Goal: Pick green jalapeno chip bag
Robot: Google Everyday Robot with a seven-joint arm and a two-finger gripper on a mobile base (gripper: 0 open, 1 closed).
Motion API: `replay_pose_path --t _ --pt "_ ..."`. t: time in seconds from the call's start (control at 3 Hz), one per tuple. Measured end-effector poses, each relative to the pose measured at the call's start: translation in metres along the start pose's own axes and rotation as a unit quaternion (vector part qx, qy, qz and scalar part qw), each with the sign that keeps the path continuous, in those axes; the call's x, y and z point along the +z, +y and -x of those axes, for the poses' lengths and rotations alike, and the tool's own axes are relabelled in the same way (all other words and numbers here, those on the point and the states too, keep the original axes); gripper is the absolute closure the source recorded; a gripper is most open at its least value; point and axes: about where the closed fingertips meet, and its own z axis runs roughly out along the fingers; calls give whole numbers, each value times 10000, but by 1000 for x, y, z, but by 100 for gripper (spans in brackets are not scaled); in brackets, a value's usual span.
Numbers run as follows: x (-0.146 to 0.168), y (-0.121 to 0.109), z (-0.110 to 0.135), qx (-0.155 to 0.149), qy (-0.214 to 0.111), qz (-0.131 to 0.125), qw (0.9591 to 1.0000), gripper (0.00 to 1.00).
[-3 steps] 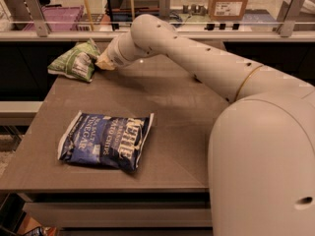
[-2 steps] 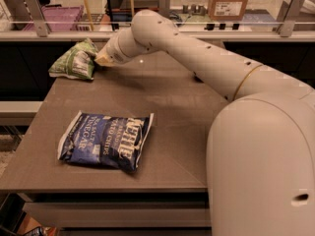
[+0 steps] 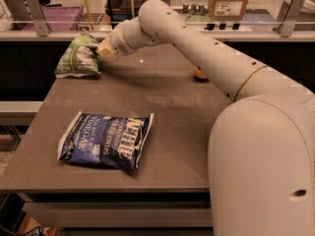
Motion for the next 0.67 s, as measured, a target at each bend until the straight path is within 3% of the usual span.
replay_pose_path --t 0.67 --pt "-26 -25 15 -189 -558 21 9983 100"
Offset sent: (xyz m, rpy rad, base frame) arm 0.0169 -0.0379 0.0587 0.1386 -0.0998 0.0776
